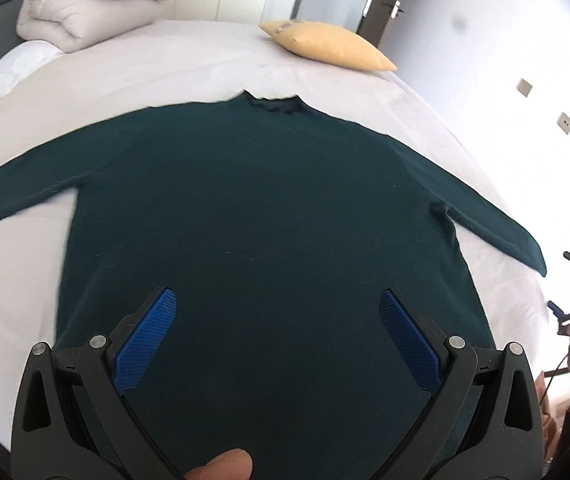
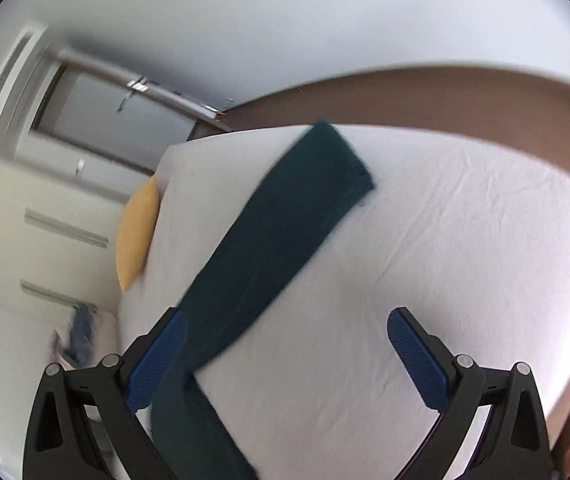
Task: Fold small clothes
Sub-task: 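Grasp the sweater sleeve cuff with the right gripper and lift it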
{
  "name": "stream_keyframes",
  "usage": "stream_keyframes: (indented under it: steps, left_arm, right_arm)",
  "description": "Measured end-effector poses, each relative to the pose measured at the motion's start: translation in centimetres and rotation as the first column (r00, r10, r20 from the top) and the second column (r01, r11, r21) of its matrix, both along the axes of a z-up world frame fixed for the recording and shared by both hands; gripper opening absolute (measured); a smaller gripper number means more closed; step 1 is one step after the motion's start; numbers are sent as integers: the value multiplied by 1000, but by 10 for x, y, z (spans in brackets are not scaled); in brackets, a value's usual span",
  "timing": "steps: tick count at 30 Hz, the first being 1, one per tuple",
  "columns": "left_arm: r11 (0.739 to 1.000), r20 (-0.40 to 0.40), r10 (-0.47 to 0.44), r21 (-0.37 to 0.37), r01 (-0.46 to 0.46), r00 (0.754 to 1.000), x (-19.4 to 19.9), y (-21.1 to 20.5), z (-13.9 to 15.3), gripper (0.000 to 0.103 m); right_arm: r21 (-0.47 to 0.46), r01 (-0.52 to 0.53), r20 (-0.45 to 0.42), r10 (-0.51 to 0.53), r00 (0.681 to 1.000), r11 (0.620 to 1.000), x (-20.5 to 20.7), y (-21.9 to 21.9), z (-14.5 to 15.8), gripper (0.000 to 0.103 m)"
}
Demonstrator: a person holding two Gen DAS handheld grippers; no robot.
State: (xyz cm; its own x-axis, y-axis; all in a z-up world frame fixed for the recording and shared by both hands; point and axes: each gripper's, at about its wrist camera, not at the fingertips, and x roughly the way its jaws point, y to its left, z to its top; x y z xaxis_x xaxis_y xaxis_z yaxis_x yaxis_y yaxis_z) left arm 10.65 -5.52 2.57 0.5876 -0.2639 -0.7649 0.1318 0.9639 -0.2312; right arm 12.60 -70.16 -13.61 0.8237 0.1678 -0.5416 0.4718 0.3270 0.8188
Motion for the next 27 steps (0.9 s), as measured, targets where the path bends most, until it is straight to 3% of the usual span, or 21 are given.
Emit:
stream_keyframes:
  steps: [3, 10, 15, 19, 22, 27]
  left_arm:
    - [999, -31, 8, -33, -9, 999, 16, -3, -6, 103]
    - [1000, -26, -9, -9, 8, 1000, 40, -8, -23, 103]
    - [999, -33, -41, -18, 40, 999, 55, -12, -35, 103]
    - [998, -45, -33, -61, 31, 998, 63, -7, -42, 103]
    - [995, -59, -20, -101, 14, 998, 74, -1, -49, 103]
    - [991, -65, -11, -134, 2, 998, 91, 6, -54, 103]
  right_arm:
    - [146, 33, 26, -38, 999, 989, 12, -21, -20, 99]
    - [278, 35, 95, -64, 993, 960, 50, -33, -31, 94]
    - [367, 53, 133, -109, 985, 929, 77, -37, -45, 64]
    - [431, 115, 164, -203, 965, 895, 79, -39, -63, 48]
    - [397, 123, 181, -209, 961, 909, 81, -34, -60, 42]
    - [330, 145, 152, -204, 967, 933, 81, -33, -57, 14]
